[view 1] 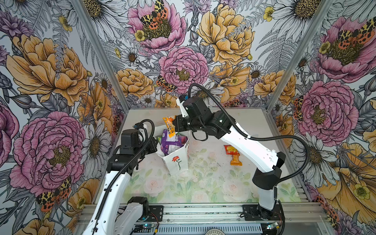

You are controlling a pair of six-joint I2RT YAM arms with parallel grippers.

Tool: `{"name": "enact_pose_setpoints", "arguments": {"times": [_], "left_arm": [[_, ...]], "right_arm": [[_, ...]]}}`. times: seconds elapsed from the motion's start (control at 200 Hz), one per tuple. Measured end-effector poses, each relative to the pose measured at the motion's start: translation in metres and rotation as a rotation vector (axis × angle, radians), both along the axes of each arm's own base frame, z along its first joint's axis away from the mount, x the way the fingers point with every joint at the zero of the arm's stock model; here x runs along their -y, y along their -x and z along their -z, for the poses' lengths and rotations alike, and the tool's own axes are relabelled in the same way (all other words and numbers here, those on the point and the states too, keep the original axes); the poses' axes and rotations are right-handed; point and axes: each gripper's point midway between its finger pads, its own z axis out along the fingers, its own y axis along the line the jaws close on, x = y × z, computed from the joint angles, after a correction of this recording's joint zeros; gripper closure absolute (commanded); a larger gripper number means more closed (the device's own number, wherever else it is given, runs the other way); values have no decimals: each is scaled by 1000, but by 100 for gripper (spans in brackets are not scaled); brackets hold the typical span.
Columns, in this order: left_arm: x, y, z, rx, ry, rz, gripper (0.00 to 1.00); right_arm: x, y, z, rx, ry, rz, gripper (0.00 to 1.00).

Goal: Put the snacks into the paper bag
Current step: 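Lift the biscuit pack and carry it over the paper bag, then lower the biscuit pack into the paper bag and open the right gripper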

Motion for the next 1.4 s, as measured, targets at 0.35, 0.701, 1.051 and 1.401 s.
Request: {"name": "enact_pose_setpoints", "arguments": {"times": [0.35,0.701,1.051,1.401], "left_arm": [[0,0,0,0,1,2,96],[0,0,0,0,1,2,96],[0,0,1,-1,1,1,96],[0,0,1,-3,1,0,96]], "right_arm": [[-14,1,31,-40,59,-15,95],[-32,-4,85,-108,143,-34,95],[-41,-10,122,-149,188,-24,94],[-50,-15,135,-144,190,-15,92]]}}
